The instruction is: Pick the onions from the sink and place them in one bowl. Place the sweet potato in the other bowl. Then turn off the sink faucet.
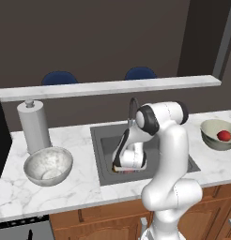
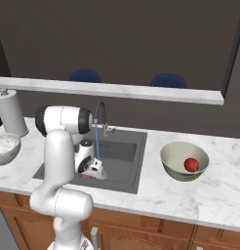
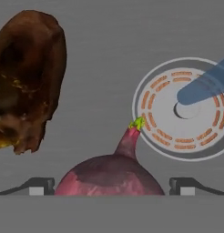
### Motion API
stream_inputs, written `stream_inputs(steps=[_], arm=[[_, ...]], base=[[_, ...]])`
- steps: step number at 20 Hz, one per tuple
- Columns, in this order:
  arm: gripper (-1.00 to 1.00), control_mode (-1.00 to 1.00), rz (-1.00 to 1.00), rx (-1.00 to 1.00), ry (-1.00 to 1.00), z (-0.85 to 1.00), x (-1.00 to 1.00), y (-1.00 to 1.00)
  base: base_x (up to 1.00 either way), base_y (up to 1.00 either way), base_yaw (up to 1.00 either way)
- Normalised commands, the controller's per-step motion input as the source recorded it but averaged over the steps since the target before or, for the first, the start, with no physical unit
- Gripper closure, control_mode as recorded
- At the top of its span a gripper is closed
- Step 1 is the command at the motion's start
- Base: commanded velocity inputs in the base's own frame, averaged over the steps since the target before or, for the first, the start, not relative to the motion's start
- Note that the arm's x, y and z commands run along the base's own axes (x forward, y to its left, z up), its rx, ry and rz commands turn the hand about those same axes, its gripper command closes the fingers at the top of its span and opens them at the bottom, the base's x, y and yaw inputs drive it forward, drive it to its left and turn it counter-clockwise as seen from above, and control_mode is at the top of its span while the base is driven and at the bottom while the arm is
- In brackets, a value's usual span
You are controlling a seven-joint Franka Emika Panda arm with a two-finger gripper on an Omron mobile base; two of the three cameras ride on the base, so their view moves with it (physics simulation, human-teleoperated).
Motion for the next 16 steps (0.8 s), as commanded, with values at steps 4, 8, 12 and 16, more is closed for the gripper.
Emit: stream_inputs(steps=[4, 8, 12, 16], arm=[[1.00, -1.00, 0.00, 0.00, 0.00, -0.24, 0.00, 0.00], [1.00, -1.00, 0.00, 0.00, -0.01, -0.04, 0.01, 0.00], [1.00, -1.00, 0.00, 0.00, -0.07, 0.01, 0.00, 0.00], [1.00, -1.00, 0.00, 0.00, -0.12, 0.29, 0.00, 0.00]], base=[[0.00, 0.00, 0.00], [0.00, 0.00, 0.00], [0.00, 0.00, 0.00], [0.00, 0.00, 0.00]])
